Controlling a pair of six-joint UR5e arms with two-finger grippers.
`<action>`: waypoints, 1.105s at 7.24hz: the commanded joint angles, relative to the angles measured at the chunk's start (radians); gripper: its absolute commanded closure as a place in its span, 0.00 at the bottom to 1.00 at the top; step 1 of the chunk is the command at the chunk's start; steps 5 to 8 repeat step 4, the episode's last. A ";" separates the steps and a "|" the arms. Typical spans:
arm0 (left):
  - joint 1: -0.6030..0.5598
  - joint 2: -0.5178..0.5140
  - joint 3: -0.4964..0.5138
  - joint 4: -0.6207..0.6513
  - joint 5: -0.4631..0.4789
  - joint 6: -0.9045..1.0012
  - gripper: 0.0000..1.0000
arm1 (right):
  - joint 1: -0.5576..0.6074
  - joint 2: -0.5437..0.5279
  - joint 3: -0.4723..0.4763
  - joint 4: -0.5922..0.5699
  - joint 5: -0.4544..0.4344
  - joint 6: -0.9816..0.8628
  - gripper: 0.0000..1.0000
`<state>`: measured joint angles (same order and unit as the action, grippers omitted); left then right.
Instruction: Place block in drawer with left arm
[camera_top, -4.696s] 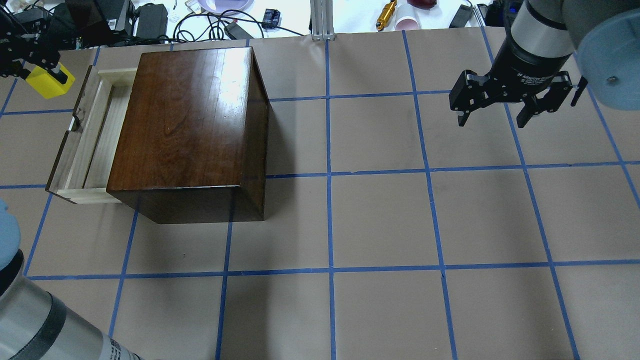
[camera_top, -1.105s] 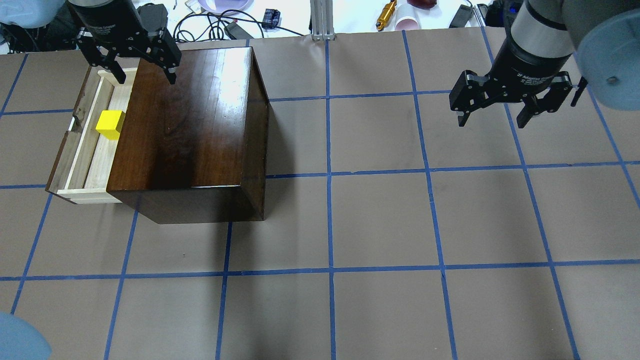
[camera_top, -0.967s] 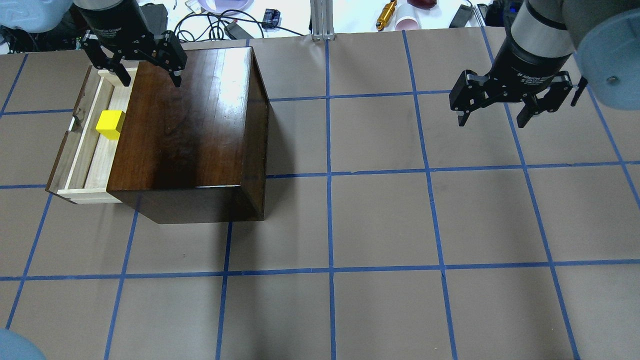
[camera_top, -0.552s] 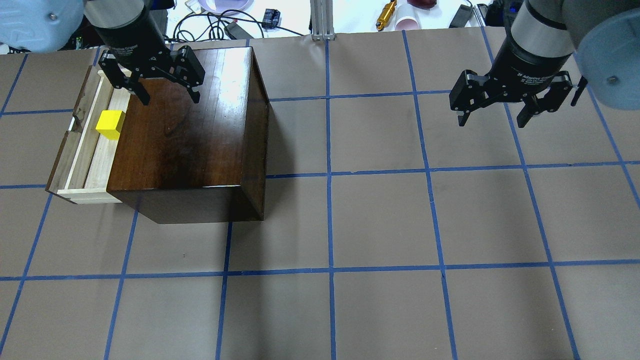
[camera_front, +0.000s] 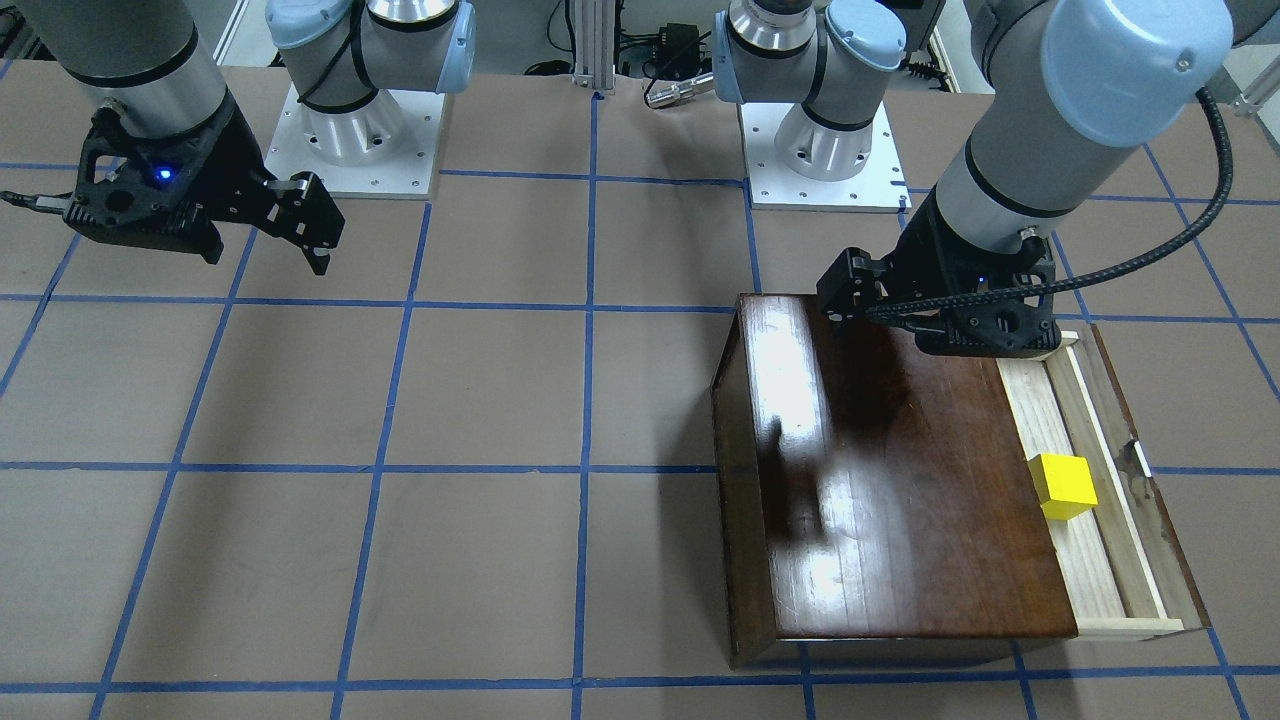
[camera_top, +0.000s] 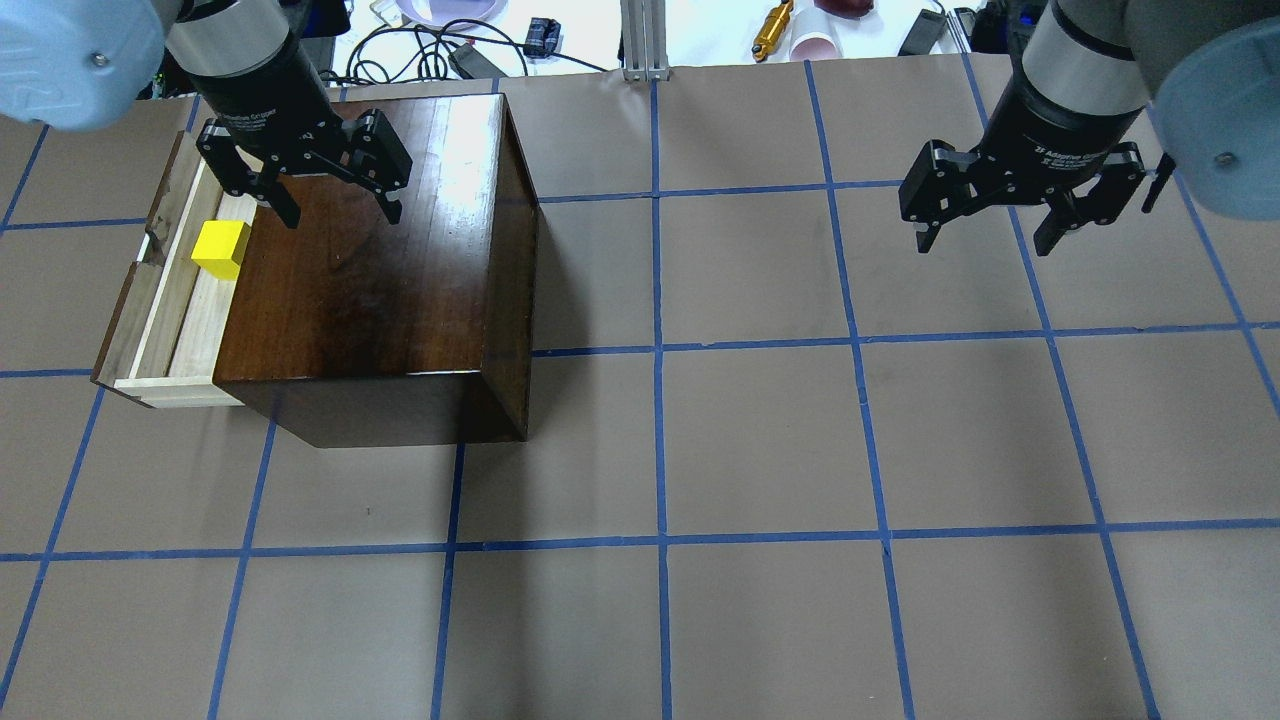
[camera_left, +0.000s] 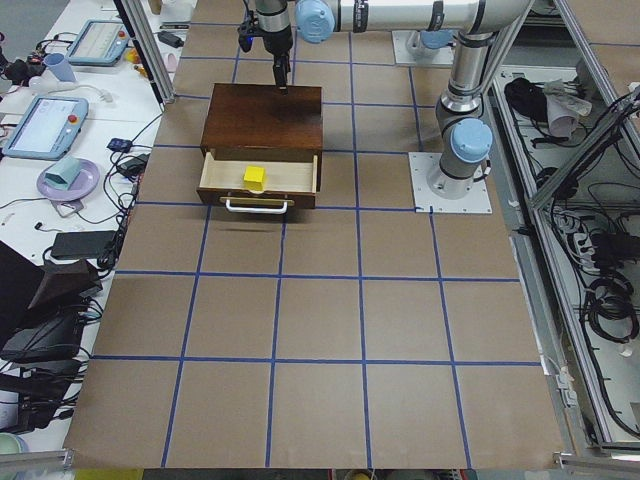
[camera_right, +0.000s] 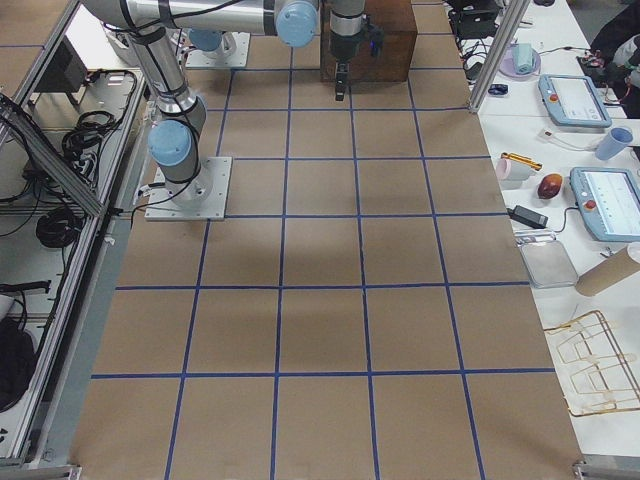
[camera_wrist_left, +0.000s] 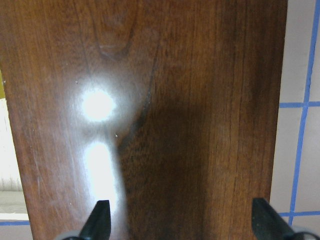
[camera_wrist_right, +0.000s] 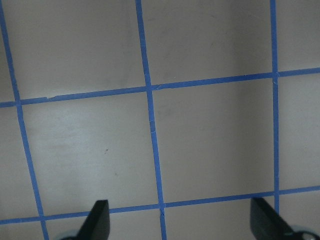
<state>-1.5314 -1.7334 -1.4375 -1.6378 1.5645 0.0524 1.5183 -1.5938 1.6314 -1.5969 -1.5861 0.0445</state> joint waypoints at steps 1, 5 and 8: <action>-0.001 0.002 -0.007 0.001 0.003 0.000 0.00 | 0.000 0.000 -0.001 0.000 0.000 0.000 0.00; 0.004 0.001 -0.007 0.001 0.002 0.001 0.00 | 0.000 0.000 -0.001 0.000 0.000 0.000 0.00; 0.004 0.001 -0.007 0.001 0.002 0.001 0.00 | 0.000 0.000 -0.001 0.000 0.000 0.000 0.00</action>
